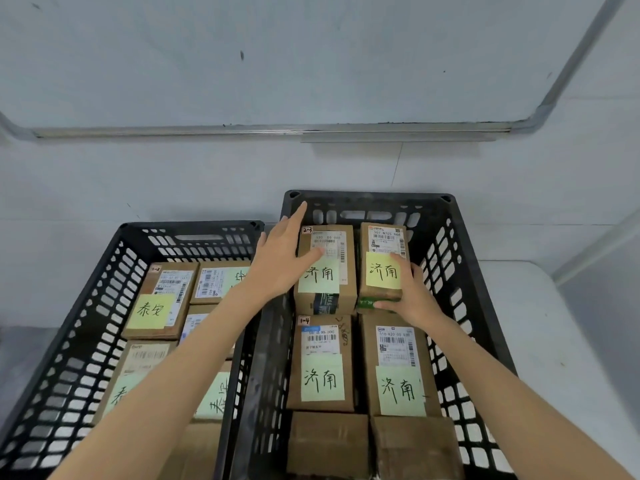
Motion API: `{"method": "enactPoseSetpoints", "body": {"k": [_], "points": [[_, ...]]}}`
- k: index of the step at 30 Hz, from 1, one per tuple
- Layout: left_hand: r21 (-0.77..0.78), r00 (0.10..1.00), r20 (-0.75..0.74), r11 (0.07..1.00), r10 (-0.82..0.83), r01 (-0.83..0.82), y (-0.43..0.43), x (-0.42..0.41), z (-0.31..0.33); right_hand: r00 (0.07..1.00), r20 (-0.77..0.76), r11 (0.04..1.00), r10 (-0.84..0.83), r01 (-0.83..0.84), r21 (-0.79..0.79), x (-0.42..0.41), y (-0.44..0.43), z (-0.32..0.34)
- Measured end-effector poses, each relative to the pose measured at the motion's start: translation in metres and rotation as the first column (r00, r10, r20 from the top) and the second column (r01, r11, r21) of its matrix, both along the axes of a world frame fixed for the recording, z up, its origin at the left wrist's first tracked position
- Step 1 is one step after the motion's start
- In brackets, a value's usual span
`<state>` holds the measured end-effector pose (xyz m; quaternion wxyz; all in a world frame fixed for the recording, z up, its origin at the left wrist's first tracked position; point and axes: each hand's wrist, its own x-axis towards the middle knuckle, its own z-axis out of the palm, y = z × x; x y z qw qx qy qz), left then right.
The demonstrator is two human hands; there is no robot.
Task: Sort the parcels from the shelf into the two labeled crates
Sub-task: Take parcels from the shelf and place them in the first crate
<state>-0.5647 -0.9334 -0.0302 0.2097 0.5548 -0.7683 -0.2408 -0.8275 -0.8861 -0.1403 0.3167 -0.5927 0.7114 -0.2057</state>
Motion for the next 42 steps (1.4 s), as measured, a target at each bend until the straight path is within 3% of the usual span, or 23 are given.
{"method": "enactPoseSetpoints", "body": {"k": [7, 15, 17, 20, 25, 29, 33, 42], "points": [[-0.008, 1.0, -0.009, 1.0, 0.002, -0.002, 0.005, -0.003, 0.005, 0.98, -0.186, 0.994, 0.074, -0.058, 0.093, -0.001, -0.006, 0.012], [-0.062, 0.995, 0.096, 0.998, 0.023, -0.017, 0.033, 0.014, 0.023, 0.909, -0.282, 0.895, 0.307, -0.175, 0.411, -0.008, -0.022, 0.064], [-0.083, 0.991, 0.114, 0.995, 0.065, -0.056, 0.045, 0.022, 0.03, 0.903, -0.312, 0.911, 0.294, -0.167, 0.376, -0.003, -0.022, 0.082], [-0.118, 0.973, 0.146, 0.98, 0.178, -0.161, 0.069, 0.037, 0.04, 0.906, -0.333, 0.962, 0.262, -0.215, 0.17, 0.012, -0.015, 0.11], [-0.166, 0.919, 0.143, 0.924, 0.367, -0.344, 0.124, 0.068, 0.06, 0.886, -0.341, 0.919, 0.314, -0.374, -0.126, 0.057, 0.007, 0.149], [-0.219, 0.833, 0.14, 0.837, 0.536, -0.502, 0.19, 0.105, 0.079, 0.854, -0.313, 0.839, 0.415, -0.492, -0.233, 0.108, 0.035, 0.18], [-0.259, 0.698, 0.144, 0.707, 0.701, -0.658, 0.27, 0.144, 0.097, 0.767, -0.334, 0.712, 0.548, -0.637, -0.295, 0.172, 0.072, 0.201], [-0.313, 0.291, 0.138, 0.32, 0.947, -0.894, 0.495, 0.234, 0.127, 0.407, -0.346, 0.28, 0.845, -0.889, -0.362, 0.359, 0.203, 0.235]]}}
